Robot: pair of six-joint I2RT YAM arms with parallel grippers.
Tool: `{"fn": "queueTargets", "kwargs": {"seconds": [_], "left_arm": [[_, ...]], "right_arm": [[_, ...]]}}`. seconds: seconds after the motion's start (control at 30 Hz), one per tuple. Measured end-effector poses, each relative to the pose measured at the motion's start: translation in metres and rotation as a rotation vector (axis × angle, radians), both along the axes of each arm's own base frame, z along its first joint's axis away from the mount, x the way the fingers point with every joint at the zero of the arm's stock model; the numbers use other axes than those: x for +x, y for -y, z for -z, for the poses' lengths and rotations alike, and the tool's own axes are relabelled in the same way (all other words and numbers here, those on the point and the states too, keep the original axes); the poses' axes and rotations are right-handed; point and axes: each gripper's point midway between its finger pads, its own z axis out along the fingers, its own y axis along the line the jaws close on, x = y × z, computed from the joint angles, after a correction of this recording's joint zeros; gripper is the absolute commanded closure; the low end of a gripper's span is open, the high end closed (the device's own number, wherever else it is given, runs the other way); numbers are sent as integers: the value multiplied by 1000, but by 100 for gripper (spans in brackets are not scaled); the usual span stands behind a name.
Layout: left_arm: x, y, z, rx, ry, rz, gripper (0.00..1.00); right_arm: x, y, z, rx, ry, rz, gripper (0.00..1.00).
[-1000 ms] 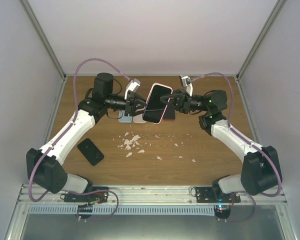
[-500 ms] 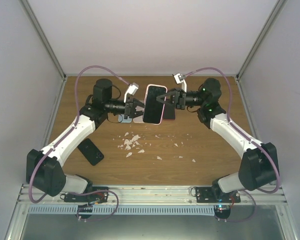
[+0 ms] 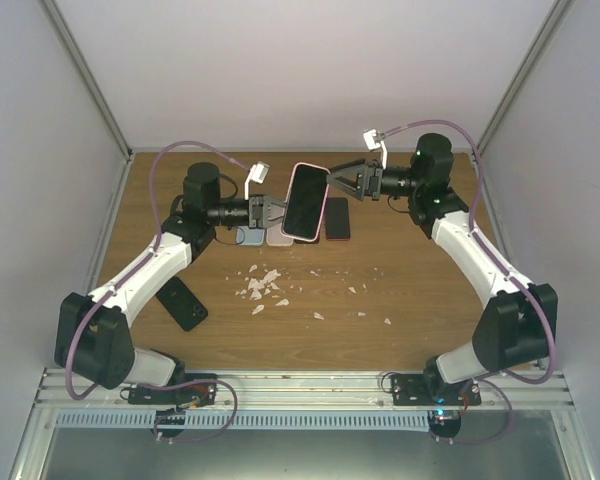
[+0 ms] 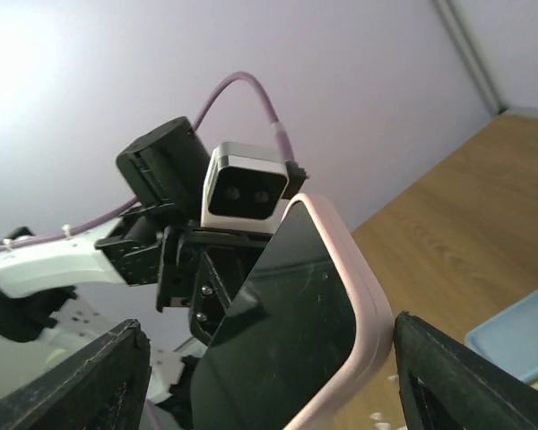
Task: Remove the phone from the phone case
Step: Remove the phone case from the phone.
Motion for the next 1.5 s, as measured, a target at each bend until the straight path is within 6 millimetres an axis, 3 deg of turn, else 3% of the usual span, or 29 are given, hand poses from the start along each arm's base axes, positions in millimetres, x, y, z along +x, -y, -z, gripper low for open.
{"fn": "queueTargets", "kwargs": {"seconds": [0.33, 0.43, 0.6, 0.8, 1.13, 1.5], "left_arm": [[35, -23, 31, 34, -219, -207, 100], [42, -27, 39, 44, -280, -255, 100], [51, -31, 55, 56, -387, -304, 100], [57, -35, 68, 51, -497, -336, 100], [62, -39, 73, 32, -588, -367, 100], [63, -40, 74, 26, -614, -374, 100]], "right_arm": [[28, 13, 8, -139, 137, 216, 23], [25, 2, 3, -219, 270, 259, 23], [-4, -32, 4, -353, 507, 255, 24], [-19, -60, 27, -539, 724, 260, 25], [-23, -82, 73, -795, 923, 266, 28], [-12, -90, 91, -924, 1010, 306, 33]]}}
